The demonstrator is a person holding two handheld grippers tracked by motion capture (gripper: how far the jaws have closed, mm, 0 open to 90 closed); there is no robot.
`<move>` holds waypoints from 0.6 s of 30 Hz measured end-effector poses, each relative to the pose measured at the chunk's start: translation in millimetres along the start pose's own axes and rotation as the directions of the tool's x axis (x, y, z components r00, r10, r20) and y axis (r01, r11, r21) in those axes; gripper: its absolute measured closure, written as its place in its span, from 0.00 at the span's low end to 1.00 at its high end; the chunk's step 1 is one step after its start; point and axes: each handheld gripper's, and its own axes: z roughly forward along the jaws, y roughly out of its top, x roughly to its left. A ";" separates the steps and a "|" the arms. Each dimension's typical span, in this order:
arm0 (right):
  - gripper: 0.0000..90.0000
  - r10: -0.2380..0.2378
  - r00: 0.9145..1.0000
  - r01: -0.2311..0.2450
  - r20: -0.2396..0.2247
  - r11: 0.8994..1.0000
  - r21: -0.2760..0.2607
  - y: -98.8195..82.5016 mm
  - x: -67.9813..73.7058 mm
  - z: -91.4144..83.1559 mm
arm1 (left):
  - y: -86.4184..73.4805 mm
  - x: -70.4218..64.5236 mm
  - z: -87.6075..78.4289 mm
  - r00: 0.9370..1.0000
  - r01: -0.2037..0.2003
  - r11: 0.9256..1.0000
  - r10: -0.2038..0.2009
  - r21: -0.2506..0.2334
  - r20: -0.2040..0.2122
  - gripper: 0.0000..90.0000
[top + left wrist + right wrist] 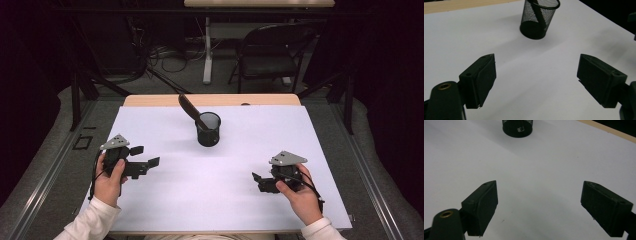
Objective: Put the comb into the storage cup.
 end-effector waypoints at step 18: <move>0.15 0.108 0.989 -0.108 0.099 0.994 -0.003 -31.8 -20.7 -0.9 | -39.4 26.7 -6.3 0.987 0.123 0.990 -0.129 -0.075 -0.091 0.18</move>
